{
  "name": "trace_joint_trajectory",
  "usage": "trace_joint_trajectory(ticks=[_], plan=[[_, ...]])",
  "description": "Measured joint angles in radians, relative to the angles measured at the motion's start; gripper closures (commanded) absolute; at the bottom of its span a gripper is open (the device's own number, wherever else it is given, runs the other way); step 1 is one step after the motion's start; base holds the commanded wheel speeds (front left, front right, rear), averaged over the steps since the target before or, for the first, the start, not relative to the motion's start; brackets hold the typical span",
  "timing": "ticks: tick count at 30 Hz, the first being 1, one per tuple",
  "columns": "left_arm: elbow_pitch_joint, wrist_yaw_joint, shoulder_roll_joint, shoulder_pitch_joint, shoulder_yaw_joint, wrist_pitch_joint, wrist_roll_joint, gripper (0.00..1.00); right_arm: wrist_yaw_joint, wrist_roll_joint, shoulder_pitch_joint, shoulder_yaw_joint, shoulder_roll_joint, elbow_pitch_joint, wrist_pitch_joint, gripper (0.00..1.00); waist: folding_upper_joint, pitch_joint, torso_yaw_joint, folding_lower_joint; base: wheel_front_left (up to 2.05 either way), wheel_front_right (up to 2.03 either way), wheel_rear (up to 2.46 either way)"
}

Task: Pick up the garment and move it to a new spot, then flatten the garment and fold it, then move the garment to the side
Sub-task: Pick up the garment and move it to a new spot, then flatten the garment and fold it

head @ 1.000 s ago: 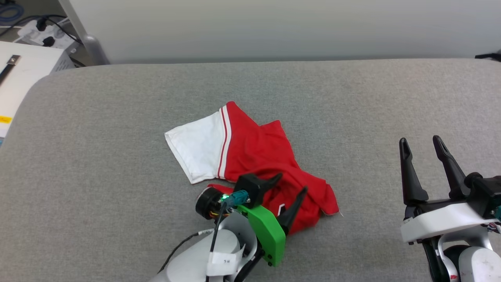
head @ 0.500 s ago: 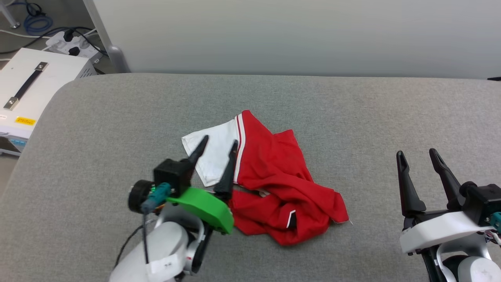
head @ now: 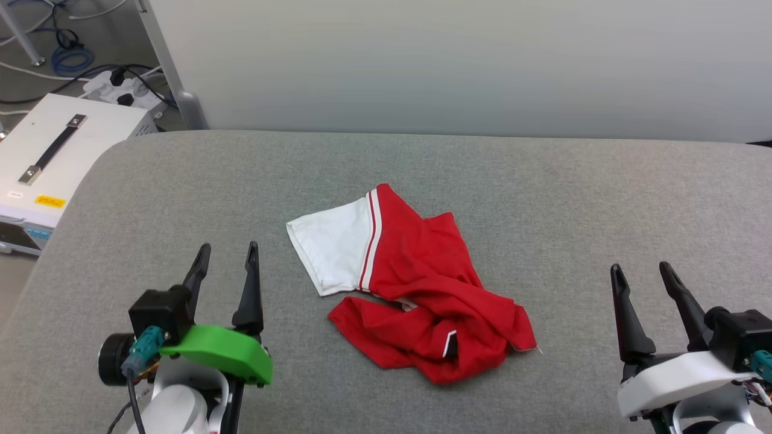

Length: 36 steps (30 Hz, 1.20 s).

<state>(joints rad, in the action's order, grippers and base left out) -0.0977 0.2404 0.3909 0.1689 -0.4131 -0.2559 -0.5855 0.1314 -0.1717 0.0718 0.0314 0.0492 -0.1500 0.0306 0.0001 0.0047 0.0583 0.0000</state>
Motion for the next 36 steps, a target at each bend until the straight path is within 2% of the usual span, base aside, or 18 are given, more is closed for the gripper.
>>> trace_joint_trajectory(ticks=[13, 17, 20, 25, 29, 36], plan=[[-0.001, -0.009, 0.013, -0.055, -0.006, 0.0, 0.006, 0.0, 0.0, 0.0, 0.032, 0.006, 0.0, 0.007, -0.01, 0.0, 0.0, -0.026, -0.015, 0.0, 0.0, 0.0, 0.0], [-0.001, -0.009, 0.013, -0.055, -0.008, 0.0, 0.006, 0.0, 0.0, 0.004, 0.032, 0.016, 0.0, 0.017, -0.049, 0.0, 0.0, -0.02, -0.013, 0.0, 0.0, 0.0, 0.0], [-0.001, -0.009, 0.012, -0.053, -0.01, 0.001, 0.006, 0.0, 0.0, 0.003, 0.032, 0.042, 0.007, 0.052, -0.123, 0.0, 0.0, -0.011, -0.008, 0.0, 0.0, 0.0, 0.0], [-0.007, -0.015, -0.008, -0.034, -0.01, 0.001, 0.004, 0.0, 0.0, -0.035, 0.021, 0.046, 0.072, 0.127, -0.315, 0.0, 0.0, 0.018, 0.008, 0.0, 0.0, 0.0, 0.0], [-0.022, -0.021, -0.026, 0.002, -0.011, 0.001, 0.006, 0.0, 0.0, -0.106, -0.023, -0.013, 0.14, 0.169, -0.448, 0.0, 0.0, 0.051, 0.028, 0.0, 0.0, 0.0, 0.0], [-0.043, -0.047, -0.066, 0.052, -0.003, 0.0, 0.034, 0.0, 0.0, -0.207, -0.149, -0.177, 0.228, 0.213, -0.543, 0.0, 0.0, 0.112, 0.074, 0.0, 0.0, 0.0, 0.0]])
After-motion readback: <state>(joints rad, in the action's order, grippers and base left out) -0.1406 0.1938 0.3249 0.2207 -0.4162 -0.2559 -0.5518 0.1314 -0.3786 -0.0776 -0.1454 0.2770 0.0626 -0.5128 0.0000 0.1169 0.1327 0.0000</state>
